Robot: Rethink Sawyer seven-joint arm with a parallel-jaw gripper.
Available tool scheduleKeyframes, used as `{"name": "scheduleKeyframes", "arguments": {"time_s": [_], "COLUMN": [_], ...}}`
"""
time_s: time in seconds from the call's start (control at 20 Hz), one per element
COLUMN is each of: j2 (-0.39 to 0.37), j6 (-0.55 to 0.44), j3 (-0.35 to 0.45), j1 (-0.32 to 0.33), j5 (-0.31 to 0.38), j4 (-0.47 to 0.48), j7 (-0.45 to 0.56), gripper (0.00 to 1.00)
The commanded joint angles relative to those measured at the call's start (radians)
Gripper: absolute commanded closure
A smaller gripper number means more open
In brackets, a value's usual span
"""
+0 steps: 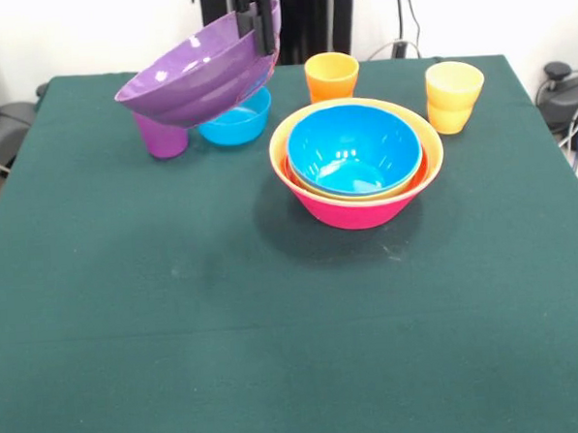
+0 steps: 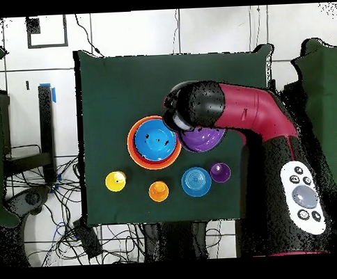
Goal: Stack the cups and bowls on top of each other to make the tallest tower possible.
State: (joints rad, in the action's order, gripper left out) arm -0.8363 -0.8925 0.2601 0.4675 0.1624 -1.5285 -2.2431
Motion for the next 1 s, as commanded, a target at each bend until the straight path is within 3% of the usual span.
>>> {"name": "scheduleKeyframes", "arguments": {"time_s": [0.05,1.0], "j2": [0.007,0.054], "j6": [0.051,0.146], "j3": [0.067,-0.011], "j1": [-0.04,-0.18], "j5": [0.042,0.038], "j4": [-0.089,-0.083], "j7": [0.092,-0.078], "gripper": [1.0,1.0]}}
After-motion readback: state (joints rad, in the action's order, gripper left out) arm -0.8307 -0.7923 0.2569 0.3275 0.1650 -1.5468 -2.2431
